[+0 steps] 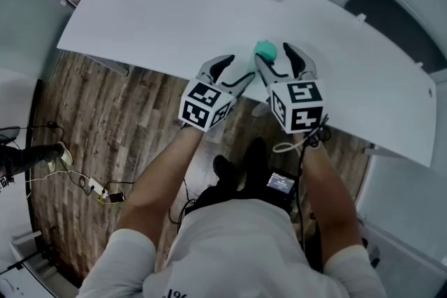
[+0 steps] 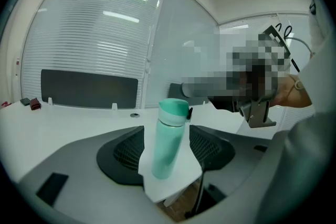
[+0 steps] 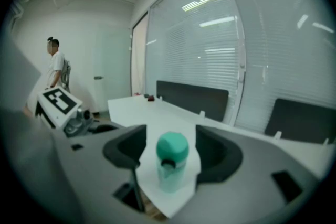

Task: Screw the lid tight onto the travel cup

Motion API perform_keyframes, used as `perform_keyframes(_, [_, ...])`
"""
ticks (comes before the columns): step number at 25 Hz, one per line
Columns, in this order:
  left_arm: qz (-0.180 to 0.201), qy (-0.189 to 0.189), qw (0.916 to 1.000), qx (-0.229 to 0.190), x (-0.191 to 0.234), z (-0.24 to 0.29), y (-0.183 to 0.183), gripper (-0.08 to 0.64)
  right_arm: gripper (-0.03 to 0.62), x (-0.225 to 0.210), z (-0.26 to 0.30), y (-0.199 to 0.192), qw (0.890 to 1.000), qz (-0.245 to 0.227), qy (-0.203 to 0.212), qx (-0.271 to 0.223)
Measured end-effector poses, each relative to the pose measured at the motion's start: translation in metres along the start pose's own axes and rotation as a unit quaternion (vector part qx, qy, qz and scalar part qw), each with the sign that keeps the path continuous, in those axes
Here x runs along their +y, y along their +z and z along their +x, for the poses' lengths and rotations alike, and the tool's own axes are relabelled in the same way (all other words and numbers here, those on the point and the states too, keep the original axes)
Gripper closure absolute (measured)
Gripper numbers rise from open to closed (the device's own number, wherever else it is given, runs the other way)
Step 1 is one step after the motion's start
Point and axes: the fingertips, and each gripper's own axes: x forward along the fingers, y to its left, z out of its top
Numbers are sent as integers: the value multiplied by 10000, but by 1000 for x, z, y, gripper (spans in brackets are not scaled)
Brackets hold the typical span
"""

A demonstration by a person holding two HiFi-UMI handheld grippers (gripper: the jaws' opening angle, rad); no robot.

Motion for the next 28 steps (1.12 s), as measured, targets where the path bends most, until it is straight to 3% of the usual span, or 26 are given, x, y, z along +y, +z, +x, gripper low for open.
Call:
perform_keyframes(7, [-49,-100,9996,-274,-6,-15,25,275,299,-5,-15,12,9998,100,-84,-139])
perform_keyframes(12, [-85,-198,9988,-441,-14,-23,41,286,358,-6,-25,21,9995,159,-60,-248])
perform_keyframes(20, [-233,-300,9966,-734,-22,-39,65,391,487,-6,-43,32,9990,233,-17,-380])
perform_keyframes(28, [-250,-451,9929,-1076,-33,-63,91,495,532,-4,-62,42,9985,179,-97,-504])
